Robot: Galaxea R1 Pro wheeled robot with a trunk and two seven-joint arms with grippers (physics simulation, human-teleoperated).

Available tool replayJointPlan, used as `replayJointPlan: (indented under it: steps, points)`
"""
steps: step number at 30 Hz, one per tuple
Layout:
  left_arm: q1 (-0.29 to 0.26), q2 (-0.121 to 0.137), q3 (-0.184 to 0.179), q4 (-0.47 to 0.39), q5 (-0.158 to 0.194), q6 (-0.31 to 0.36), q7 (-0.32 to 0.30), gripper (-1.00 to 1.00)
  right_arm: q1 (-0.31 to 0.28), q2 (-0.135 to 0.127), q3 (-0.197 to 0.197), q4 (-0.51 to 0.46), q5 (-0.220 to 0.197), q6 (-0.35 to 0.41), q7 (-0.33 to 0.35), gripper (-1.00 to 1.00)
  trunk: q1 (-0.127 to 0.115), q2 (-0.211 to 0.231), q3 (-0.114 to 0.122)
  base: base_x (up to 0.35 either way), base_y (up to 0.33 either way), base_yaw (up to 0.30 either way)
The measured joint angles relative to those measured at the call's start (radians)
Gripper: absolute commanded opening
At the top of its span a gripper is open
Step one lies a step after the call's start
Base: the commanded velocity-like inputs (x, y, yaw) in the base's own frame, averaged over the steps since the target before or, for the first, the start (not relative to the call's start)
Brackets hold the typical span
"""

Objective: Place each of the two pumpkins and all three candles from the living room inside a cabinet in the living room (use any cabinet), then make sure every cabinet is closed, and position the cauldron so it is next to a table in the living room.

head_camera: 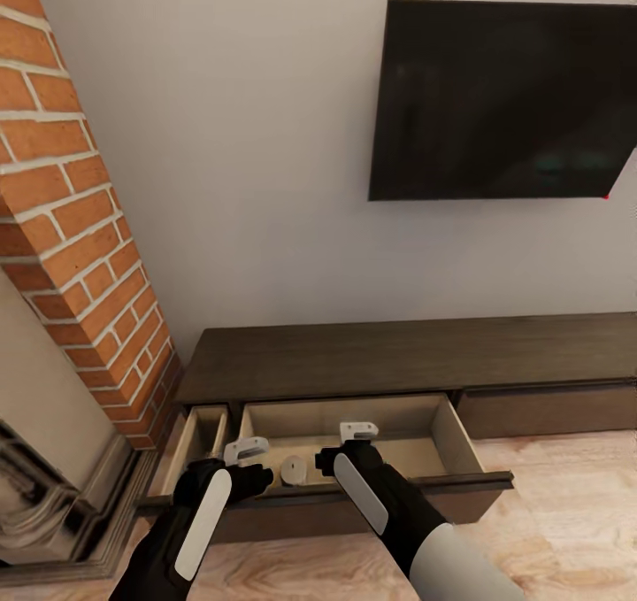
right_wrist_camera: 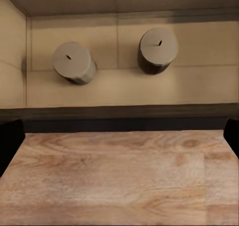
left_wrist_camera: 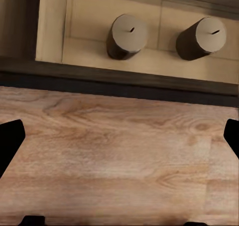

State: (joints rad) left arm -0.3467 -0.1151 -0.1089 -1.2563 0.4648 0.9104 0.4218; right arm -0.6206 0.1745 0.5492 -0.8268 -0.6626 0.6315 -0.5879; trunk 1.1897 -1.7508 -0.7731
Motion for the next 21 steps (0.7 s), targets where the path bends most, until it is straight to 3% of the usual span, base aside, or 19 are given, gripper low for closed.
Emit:
replayJointPlan:
  steps: [10,21]
  points:
    - [0.000,0.000,0.000,0.000,0.000,0.001,-0.001,1.00,0.001,0.000,0.000,0.000,0.000,-0.001,0.000,1.00,0.000,0.000,0.000,-0.299,0.110,0.000]
    - [0.000,0.000,0.000,0.000,0.000,0.001,-0.002,1.00,0.001,0.000,0.001,0.000,0.000,-0.003,0.000,1.00,0.042,-0.077,-0.034,-0.212,0.026,0.000]
